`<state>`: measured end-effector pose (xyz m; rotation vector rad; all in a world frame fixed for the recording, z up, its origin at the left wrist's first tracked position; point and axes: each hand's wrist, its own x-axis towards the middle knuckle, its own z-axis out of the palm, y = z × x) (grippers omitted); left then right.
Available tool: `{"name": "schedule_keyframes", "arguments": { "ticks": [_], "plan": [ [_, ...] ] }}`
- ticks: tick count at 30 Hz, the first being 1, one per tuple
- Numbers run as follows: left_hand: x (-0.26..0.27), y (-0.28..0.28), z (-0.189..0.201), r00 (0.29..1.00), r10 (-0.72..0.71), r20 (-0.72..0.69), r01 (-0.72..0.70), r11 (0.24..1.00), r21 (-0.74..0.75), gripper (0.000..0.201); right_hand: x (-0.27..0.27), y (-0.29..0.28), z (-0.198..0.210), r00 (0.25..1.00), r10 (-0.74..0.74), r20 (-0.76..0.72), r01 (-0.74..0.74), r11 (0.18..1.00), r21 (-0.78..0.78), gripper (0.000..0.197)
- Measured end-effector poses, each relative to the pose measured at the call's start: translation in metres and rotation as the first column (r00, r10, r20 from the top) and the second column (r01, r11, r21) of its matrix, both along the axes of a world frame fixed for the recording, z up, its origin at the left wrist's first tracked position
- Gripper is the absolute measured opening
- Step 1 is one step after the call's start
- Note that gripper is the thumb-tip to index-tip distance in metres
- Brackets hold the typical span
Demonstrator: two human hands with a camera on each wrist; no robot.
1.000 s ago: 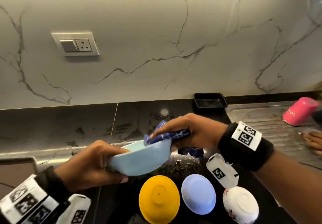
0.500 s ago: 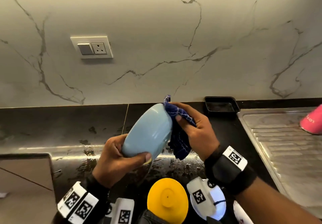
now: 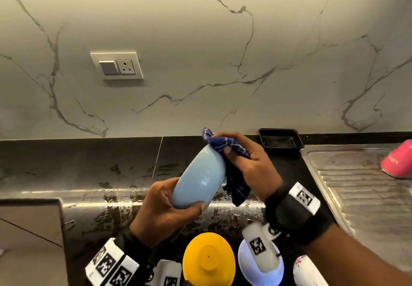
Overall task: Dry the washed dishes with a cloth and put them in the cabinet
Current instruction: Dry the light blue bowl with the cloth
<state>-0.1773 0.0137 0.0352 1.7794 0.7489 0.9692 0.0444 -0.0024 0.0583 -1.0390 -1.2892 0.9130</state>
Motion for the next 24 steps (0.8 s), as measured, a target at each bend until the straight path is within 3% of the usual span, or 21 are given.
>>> {"name": "schedule_keyframes", "arguments": {
  "ticks": [2, 4, 5, 6, 7, 9, 10, 11, 12, 13, 15, 17, 19, 20, 21, 23, 24],
  "plan": [
    [0.006, 0.005, 0.0, 0.998, 0.022, 0.051, -0.019, 0.999, -0.041, 0.03, -0.013, -0.015, -0.001, 0.961, -0.053, 0.271, 0.005, 0.985, 0.175, 0.03],
    [0.01, 0.01, 0.001, 0.995, -0.002, 0.095, 0.0, 1.0, 0.017, 0.026, -0.03, -0.028, 0.003, 0.761, -0.206, 0.615, -0.094, 0.903, 0.419, 0.033],
    [0.01, 0.012, 0.001, 0.995, -0.036, 0.094, 0.03, 0.997, 0.067, 0.023, -0.035, -0.03, 0.002, 0.636, -0.265, 0.725, -0.189, 0.857, 0.479, 0.035],
    [0.01, 0.013, 0.0, 0.994, -0.065, 0.085, 0.055, 0.993, 0.107, 0.022, -0.035, -0.028, 0.002, 0.561, -0.277, 0.78, -0.254, 0.84, 0.48, 0.035],
    [0.01, 0.013, -0.001, 0.996, -0.061, 0.069, 0.053, 0.992, 0.113, 0.021, -0.029, -0.023, 0.003, 0.571, -0.252, 0.781, -0.274, 0.838, 0.472, 0.034],
    [0.012, 0.01, 0.0, 0.997, -0.004, 0.076, 0.001, 0.999, 0.037, 0.023, -0.009, -0.008, 0.001, 0.76, -0.123, 0.639, -0.196, 0.893, 0.405, 0.027],
    [0.014, 0.007, 0.0, 0.996, 0.013, 0.087, -0.012, 1.0, -0.015, 0.025, 0.001, -0.002, 0.0, 0.889, -0.029, 0.457, -0.113, 0.953, 0.28, 0.026],
    [0.017, 0.004, -0.001, 0.995, 0.024, 0.095, -0.019, 0.999, -0.05, 0.028, 0.01, 0.004, 0.0, 0.971, 0.025, 0.24, -0.059, 0.989, 0.138, 0.025],
    [0.019, 0.003, -0.001, 0.995, 0.024, 0.096, -0.017, 0.998, -0.068, 0.032, 0.015, 0.007, 0.001, 0.995, 0.018, 0.093, -0.022, 0.999, 0.041, 0.026],
    [0.022, 0.002, 0.0, 0.995, 0.019, 0.101, -0.01, 0.996, -0.087, 0.034, 0.015, 0.005, 0.003, 0.999, 0.001, 0.051, -0.002, 1.0, 0.009, 0.026],
    [0.025, 0.007, 0.0, 0.988, 0.017, 0.152, 0.002, 0.992, -0.123, 0.037, 0.005, -0.004, 0.001, 0.977, -0.033, 0.212, 0.005, 0.992, 0.13, 0.03],
    [0.026, 0.014, 0.001, 0.975, -0.016, 0.221, 0.039, 0.994, -0.102, 0.043, -0.01, -0.013, 0.002, 0.84, -0.125, 0.528, -0.085, 0.931, 0.356, 0.031],
    [0.023, 0.019, 0.001, 0.973, -0.054, 0.225, 0.068, 0.996, -0.054, 0.044, -0.014, -0.013, -0.001, 0.686, -0.187, 0.704, -0.223, 0.866, 0.447, 0.03],
    [0.021, 0.021, 0.001, 0.979, -0.055, 0.195, 0.063, 0.997, -0.035, 0.042, -0.011, -0.009, -0.003, 0.693, -0.163, 0.703, -0.238, 0.868, 0.436, 0.029],
    [0.02, 0.022, 0.001, 0.986, -0.04, 0.163, 0.046, 0.998, -0.032, 0.042, -0.005, -0.004, -0.003, 0.753, -0.107, 0.65, -0.219, 0.89, 0.4, 0.029],
    [0.019, 0.021, 0.001, 0.992, 0.016, 0.128, -0.003, 0.995, -0.098, 0.064, 0.006, 0.007, -0.004, 0.936, 0.038, 0.349, -0.12, 0.969, 0.215, 0.03],
    [0.019, 0.02, 0.0, 0.99, 0.025, 0.141, -0.004, 0.989, -0.148, 0.077, 0.009, 0.011, -0.002, 0.976, 0.054, 0.211, -0.085, 0.986, 0.142, 0.03]
  ]
}}
